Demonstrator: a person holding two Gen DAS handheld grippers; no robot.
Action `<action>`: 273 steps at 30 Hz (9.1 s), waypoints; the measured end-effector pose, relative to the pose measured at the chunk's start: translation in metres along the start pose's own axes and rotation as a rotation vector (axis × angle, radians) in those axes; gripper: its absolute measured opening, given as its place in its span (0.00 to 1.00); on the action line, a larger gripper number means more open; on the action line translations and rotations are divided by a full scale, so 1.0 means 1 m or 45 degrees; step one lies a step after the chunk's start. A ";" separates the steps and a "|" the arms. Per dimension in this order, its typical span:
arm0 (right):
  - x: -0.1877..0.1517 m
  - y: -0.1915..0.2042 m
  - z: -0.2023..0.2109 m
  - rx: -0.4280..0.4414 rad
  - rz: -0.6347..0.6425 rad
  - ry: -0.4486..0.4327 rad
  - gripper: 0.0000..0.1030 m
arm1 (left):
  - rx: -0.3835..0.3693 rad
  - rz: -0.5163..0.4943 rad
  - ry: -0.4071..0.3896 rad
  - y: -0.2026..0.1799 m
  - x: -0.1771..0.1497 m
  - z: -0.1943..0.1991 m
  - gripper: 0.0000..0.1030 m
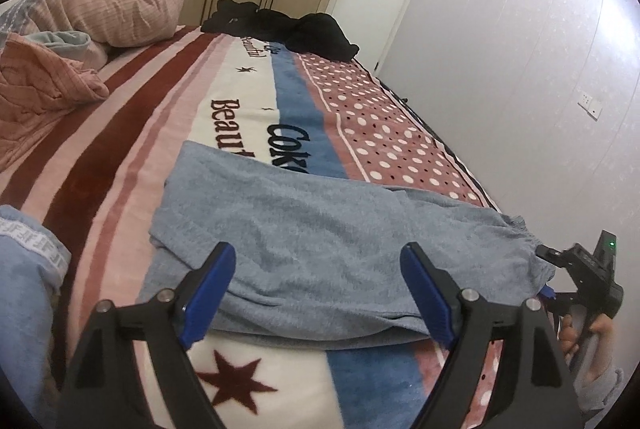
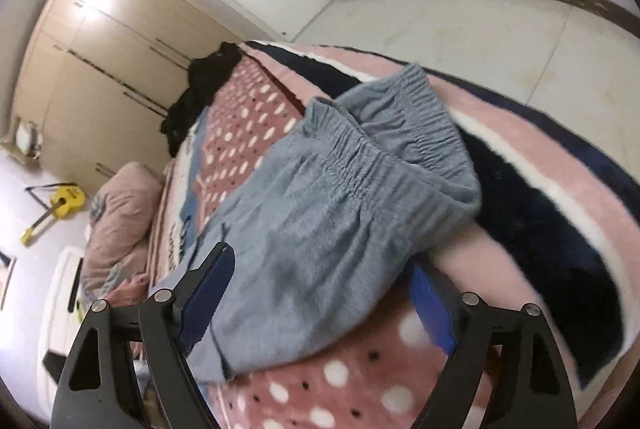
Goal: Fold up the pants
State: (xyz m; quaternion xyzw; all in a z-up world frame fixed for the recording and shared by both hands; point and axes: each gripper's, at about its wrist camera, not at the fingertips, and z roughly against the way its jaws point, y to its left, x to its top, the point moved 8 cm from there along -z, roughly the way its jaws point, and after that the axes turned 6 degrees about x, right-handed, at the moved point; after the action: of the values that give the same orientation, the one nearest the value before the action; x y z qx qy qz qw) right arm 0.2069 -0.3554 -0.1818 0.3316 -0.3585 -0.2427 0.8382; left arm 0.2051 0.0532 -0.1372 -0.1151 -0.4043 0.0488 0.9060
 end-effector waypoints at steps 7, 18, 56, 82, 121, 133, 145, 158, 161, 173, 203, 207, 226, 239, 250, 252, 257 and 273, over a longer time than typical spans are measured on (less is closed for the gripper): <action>0.012 -0.003 -0.018 -0.104 0.023 -0.052 0.06 | 0.010 0.009 0.004 0.005 0.001 -0.002 0.79; 0.079 -0.072 0.058 -0.334 -0.007 -0.271 0.05 | 0.025 0.025 -0.015 0.018 0.003 0.002 0.79; -0.205 0.202 -0.091 0.271 1.307 0.650 0.28 | -0.180 0.106 -0.003 0.012 -0.007 0.018 0.82; -0.067 0.066 -0.058 -0.150 0.847 0.435 0.67 | 0.082 -0.055 0.125 -0.003 -0.056 -0.023 0.29; -0.067 0.123 -0.024 0.213 0.975 0.374 0.57 | -0.353 -0.100 0.198 -0.035 0.007 -0.059 0.85; -0.041 0.094 -0.061 0.152 0.793 0.370 0.55 | -0.235 0.043 0.310 0.007 0.008 -0.115 0.85; -0.037 0.060 -0.070 0.330 0.430 0.522 0.68 | -0.591 0.232 0.490 -0.009 -0.042 -0.087 0.90; -0.066 0.075 -0.094 0.361 0.487 0.583 0.50 | -0.540 0.164 0.515 -0.056 -0.044 -0.097 0.94; -0.070 0.079 -0.093 0.362 0.493 0.574 0.39 | -0.533 0.178 0.514 -0.056 -0.042 -0.097 0.82; -0.070 0.104 -0.075 0.360 0.558 0.522 0.29 | -0.519 0.144 0.408 -0.051 -0.012 -0.047 0.33; -0.400 0.419 -0.112 0.710 0.948 0.875 0.29 | -0.031 0.353 0.120 0.345 -0.009 0.182 0.33; -0.416 0.399 -0.133 0.643 0.909 0.903 0.29 | -0.049 0.378 0.118 0.359 -0.018 0.165 0.33; -0.396 0.374 -0.125 0.569 0.953 0.910 0.46 | 0.122 0.298 0.118 0.358 -0.020 0.206 0.58; -0.377 0.412 -0.088 0.708 1.132 0.767 0.46 | 0.044 0.183 0.086 0.311 -0.004 0.193 0.65; -0.400 0.389 -0.109 0.605 1.192 0.827 0.46 | 0.080 0.245 0.114 0.320 -0.024 0.180 0.65; -0.399 0.390 -0.108 0.602 1.194 0.822 0.46 | 0.122 0.227 0.102 0.316 -0.022 0.182 0.65; -0.390 0.388 -0.102 0.608 1.176 0.783 0.46 | 0.260 0.180 0.050 0.299 -0.021 0.185 0.69; -0.281 0.315 -0.026 0.402 1.229 0.407 0.82 | 0.320 -0.116 -0.388 0.092 -0.001 0.218 0.99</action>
State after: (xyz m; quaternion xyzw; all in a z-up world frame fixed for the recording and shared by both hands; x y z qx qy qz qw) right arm 0.1040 0.0446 -0.0888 0.2840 -0.3702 0.2810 0.8387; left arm 0.0427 0.1786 -0.0197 0.0260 -0.5322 0.0745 0.8429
